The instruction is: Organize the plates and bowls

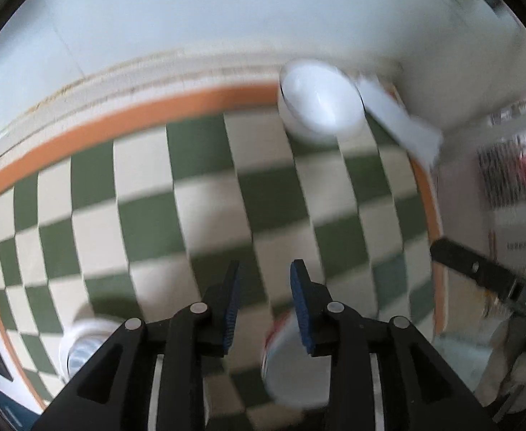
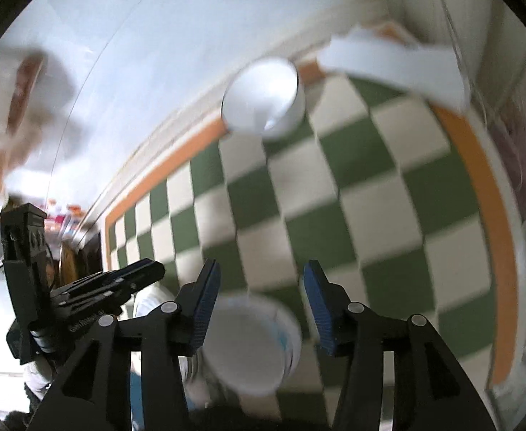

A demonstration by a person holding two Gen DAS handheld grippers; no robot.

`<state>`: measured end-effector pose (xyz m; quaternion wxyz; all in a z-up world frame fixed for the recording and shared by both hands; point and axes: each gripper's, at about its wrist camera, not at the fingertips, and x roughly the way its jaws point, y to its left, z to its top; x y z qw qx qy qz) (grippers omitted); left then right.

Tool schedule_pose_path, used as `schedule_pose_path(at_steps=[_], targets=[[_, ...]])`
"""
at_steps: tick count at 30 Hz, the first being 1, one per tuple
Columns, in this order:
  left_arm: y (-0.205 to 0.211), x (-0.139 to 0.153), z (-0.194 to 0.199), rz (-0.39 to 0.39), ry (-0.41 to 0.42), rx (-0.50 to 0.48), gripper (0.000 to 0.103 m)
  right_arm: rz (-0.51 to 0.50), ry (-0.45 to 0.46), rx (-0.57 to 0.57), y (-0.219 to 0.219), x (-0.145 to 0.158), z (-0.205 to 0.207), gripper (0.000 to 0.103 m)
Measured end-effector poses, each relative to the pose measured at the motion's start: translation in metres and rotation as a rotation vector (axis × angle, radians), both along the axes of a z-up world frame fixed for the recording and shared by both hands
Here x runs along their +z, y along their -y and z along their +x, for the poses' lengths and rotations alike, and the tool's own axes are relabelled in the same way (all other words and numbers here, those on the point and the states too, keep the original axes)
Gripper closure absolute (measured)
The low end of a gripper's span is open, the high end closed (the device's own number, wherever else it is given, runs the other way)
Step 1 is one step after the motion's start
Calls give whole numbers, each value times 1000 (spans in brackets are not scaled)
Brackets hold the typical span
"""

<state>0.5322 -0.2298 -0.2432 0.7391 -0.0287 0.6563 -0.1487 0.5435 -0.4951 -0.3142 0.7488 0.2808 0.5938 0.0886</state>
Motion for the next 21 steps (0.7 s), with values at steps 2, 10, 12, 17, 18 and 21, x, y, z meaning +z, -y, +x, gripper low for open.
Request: schedule_pose_path(at_steps=[2, 10, 12, 17, 18, 21], targets=[[5, -3, 34, -6, 6, 32, 77, -6, 3, -7, 5, -5, 32, 51], [40, -39, 127, -24, -33, 56, 77, -60, -28, -23, 16, -38, 124, 51], [46, -50, 138, -30, -55, 52, 78, -73, -50, -16, 17, -50, 140, 51], [66, -83, 160, -3, -109, 22, 78, -90, -102, -12, 18, -78, 165, 51], [69, -87, 163, 2, -116, 17, 78, -89, -111, -13, 19, -83, 167, 52], [73, -102, 168, 6, -132, 4, 83, -65, -133, -22, 20, -98, 170, 68]])
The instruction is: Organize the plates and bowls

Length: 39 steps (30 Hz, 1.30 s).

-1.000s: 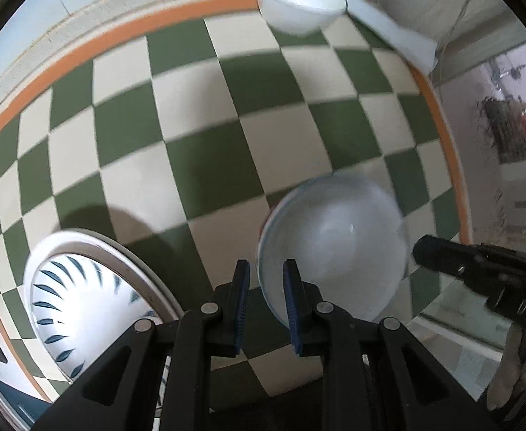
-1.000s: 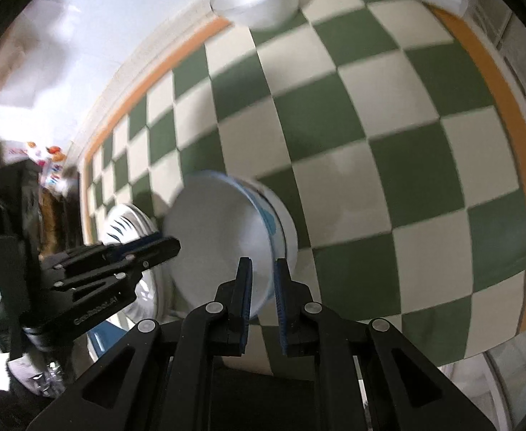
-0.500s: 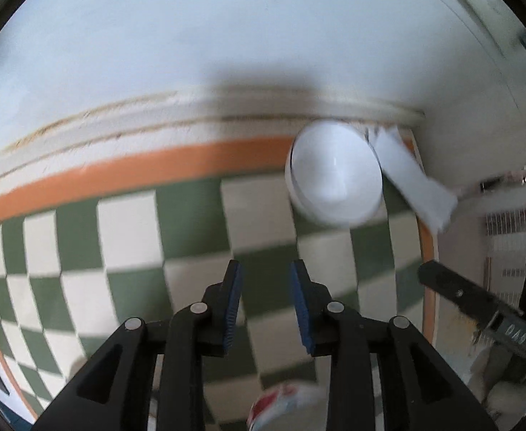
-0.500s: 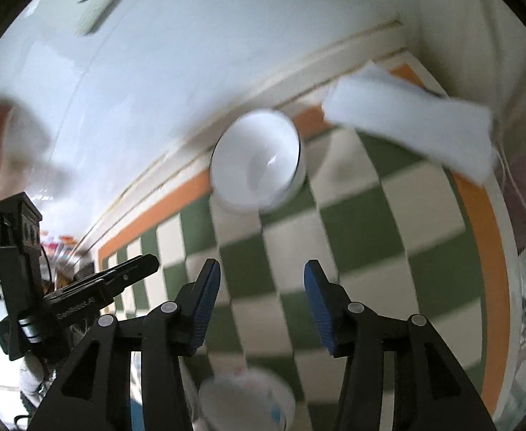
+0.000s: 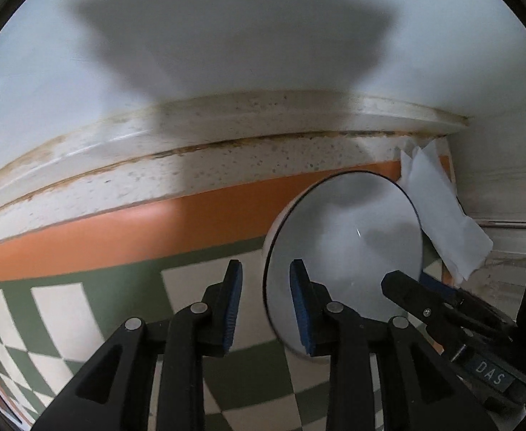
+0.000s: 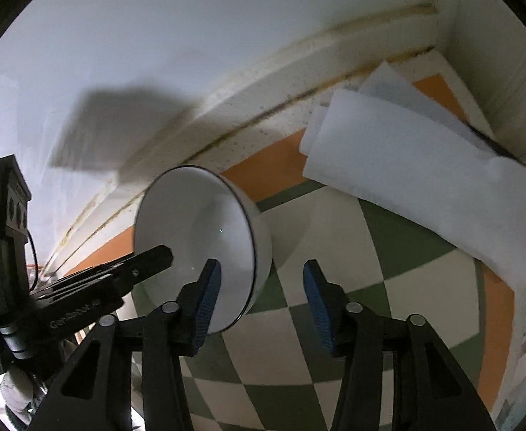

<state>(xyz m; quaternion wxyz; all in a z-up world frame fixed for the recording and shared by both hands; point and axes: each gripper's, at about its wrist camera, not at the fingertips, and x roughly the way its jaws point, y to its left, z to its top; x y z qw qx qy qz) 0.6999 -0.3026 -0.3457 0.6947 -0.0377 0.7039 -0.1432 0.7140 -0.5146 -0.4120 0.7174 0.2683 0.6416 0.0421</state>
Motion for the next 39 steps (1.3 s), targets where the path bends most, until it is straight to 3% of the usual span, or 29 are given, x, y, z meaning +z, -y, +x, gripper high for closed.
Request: schedule_pose_path(at_steps=[1, 3, 13, 24, 32, 39], targets=[[1, -2, 1, -3, -2, -3, 89, 11, -2, 1, 0, -4, 1, 81], [2, -4, 1, -19, -4, -1, 89, 39, 11, -2, 0, -4, 1, 87], [4, 5, -2, 0, 21, -9, 89, -14, 33, 27, -5, 8, 0, 89], [-7, 61, -32, -8, 114, -22, 89, -29, 102, 53, -11, 60, -24, 90], [-18, 111, -79, -23, 184, -37, 89, -34, 170, 80, -25, 113, -77, 89], [-37, 143, -135, -28, 233, -69, 89, -23, 200, 85, -36, 140, -133, 89]])
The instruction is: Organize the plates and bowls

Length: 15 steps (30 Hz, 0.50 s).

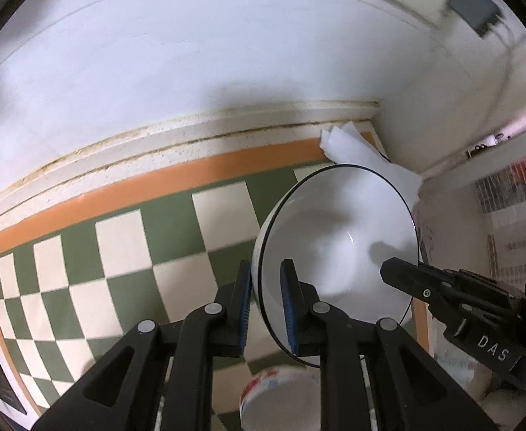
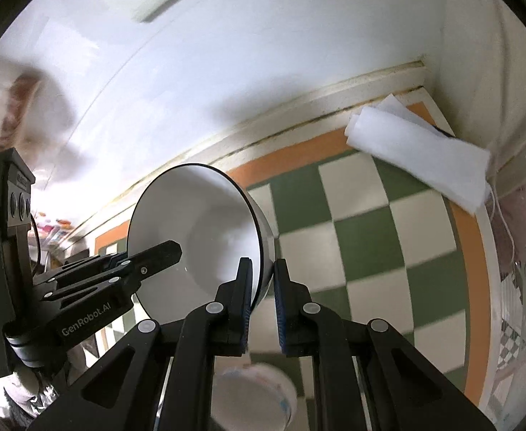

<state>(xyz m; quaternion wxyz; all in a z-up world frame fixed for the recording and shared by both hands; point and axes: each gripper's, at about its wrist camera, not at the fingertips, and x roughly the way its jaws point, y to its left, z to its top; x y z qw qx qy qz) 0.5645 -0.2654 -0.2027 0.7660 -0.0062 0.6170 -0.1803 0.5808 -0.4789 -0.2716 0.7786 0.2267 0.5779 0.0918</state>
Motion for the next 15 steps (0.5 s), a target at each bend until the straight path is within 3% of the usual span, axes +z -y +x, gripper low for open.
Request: schedule_pose_path(at_steps=[5, 15], targets=[[-8, 2, -41, 0, -10, -7, 89, 17, 10, -3, -13, 9, -44, 89], [-25, -21, -106, 9, -65, -15, 89, 18, -43, 30, -35, -11, -108, 89]])
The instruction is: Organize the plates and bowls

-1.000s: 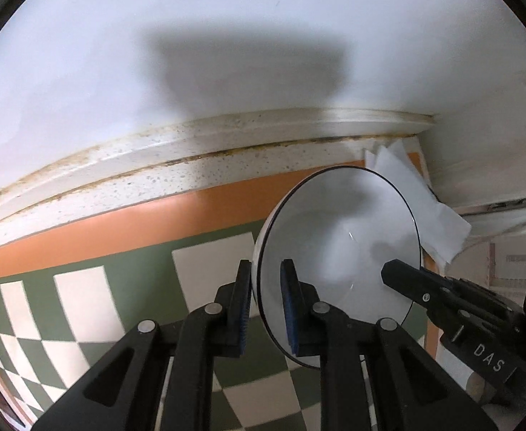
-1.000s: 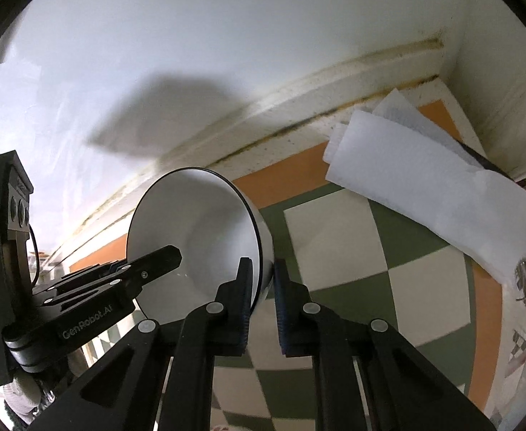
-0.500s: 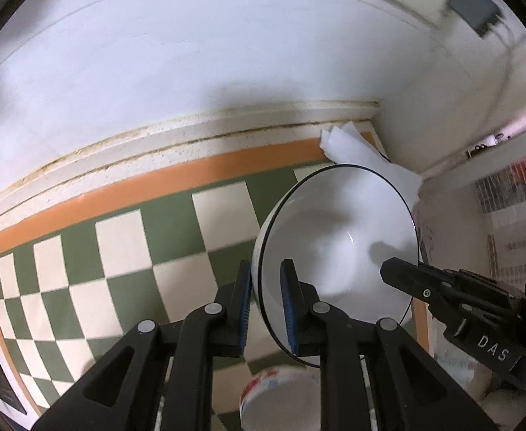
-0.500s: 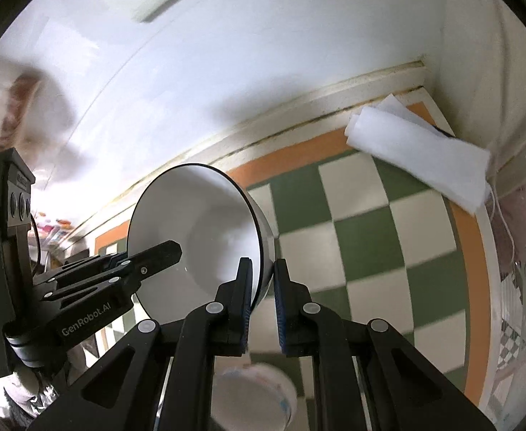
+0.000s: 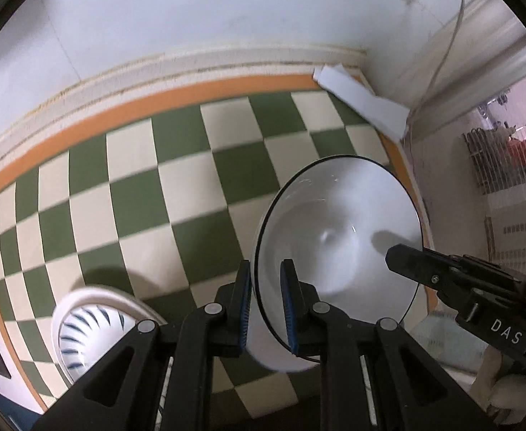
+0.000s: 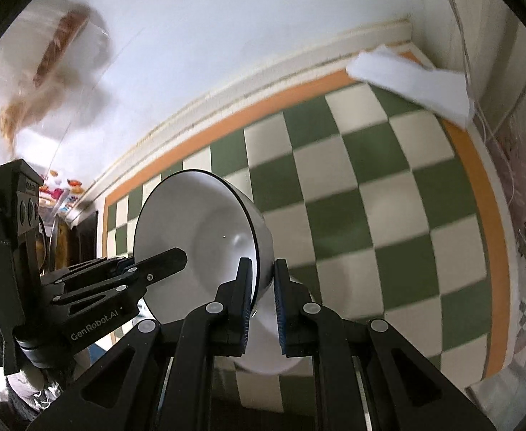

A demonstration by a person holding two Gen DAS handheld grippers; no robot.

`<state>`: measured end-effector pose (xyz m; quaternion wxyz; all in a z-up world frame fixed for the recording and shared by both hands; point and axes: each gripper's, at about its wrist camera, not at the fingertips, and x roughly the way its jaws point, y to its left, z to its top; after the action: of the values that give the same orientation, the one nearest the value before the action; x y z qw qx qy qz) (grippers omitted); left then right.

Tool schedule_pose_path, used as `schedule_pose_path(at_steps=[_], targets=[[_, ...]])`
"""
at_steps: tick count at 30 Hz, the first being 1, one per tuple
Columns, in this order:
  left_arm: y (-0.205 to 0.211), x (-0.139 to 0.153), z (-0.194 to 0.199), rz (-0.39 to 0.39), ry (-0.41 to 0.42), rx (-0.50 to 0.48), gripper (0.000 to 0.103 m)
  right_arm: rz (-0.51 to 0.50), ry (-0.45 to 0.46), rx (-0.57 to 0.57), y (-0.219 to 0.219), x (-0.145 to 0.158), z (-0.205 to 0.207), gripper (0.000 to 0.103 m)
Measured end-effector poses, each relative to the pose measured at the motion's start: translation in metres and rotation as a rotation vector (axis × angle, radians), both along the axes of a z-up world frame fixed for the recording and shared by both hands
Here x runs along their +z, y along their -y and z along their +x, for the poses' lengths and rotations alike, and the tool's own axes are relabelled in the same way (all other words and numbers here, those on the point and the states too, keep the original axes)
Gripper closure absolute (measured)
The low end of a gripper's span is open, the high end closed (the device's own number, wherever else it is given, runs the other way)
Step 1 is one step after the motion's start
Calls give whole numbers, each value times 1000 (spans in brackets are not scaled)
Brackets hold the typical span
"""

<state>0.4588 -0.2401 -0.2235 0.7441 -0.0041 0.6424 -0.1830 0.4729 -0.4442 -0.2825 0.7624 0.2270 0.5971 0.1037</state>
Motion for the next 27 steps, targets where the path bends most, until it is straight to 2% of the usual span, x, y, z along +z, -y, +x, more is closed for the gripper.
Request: schedule_pose_path(at_steps=[14, 27], targets=[[-2, -37, -39, 34, -86, -10, 89, 29, -104, 10, -6, -52, -44, 89], [6, -59, -50, 103, -104, -24, 89, 24, -156, 34, -8, -75, -45, 89]])
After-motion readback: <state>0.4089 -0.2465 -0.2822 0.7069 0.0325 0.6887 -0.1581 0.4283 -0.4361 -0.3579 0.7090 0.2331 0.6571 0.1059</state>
